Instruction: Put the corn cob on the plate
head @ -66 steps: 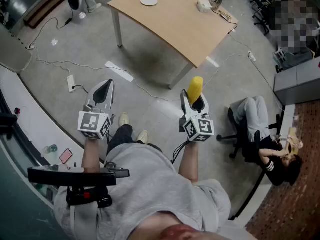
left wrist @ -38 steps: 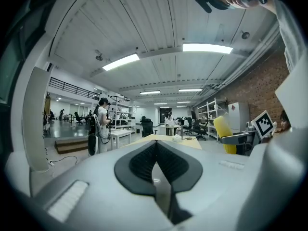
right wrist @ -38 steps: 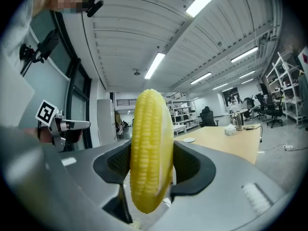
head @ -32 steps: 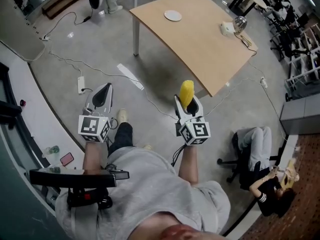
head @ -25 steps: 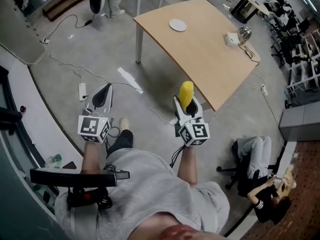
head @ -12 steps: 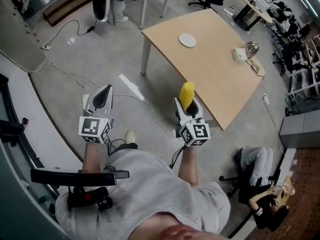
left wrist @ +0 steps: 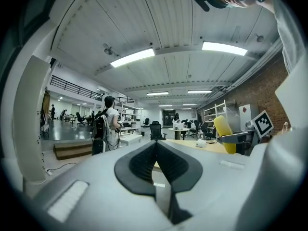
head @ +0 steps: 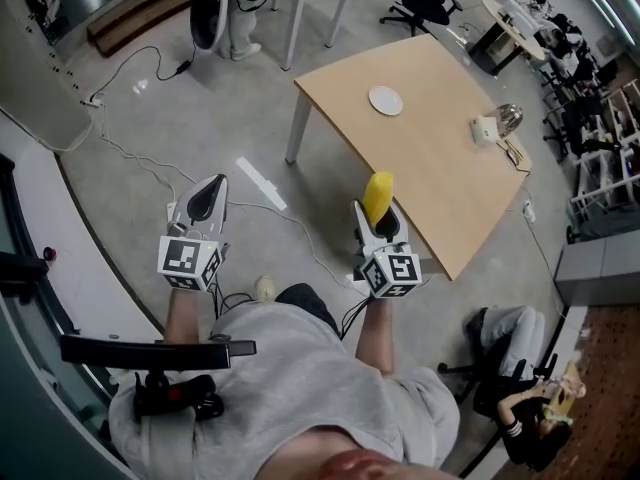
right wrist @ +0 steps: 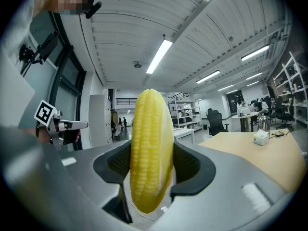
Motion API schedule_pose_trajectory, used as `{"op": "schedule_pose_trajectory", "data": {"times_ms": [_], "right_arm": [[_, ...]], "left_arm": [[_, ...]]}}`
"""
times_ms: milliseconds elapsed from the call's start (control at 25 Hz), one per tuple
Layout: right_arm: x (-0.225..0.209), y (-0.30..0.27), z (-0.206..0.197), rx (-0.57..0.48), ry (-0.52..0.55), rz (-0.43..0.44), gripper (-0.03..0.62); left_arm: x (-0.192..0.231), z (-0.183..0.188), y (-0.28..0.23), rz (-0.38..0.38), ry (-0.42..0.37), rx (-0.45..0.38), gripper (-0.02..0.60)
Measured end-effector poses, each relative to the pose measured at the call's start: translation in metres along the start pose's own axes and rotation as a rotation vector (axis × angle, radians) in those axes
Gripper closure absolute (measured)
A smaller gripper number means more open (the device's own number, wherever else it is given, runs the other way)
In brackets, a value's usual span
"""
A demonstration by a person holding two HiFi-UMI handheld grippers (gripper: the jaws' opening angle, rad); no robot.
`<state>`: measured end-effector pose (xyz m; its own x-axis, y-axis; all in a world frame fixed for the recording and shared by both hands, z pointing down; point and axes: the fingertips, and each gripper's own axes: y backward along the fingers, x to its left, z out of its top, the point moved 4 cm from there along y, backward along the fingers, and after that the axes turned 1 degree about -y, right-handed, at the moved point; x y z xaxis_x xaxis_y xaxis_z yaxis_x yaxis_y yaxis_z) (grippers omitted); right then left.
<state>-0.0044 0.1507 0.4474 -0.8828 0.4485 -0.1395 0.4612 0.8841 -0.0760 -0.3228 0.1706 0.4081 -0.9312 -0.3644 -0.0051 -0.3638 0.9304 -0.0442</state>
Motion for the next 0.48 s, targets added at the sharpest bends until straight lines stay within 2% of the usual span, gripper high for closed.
{"op": "schedule_pose_trajectory", "data": {"times_ms": [280, 480], "right_arm": [[-0.017, -0.015, -0.005, 0.009, -0.027, -0.049, 0.347], [-0.039, -0.030, -0.009, 0.008, -0.037, -0.090, 0.347]], "left_arm": [[0.011, -0.005, -0.024, -0.016, 0.006, 0.022, 0.563], [0.014, -0.005, -0.061, -0.048, -0.005, 0.025, 0.563]]}}
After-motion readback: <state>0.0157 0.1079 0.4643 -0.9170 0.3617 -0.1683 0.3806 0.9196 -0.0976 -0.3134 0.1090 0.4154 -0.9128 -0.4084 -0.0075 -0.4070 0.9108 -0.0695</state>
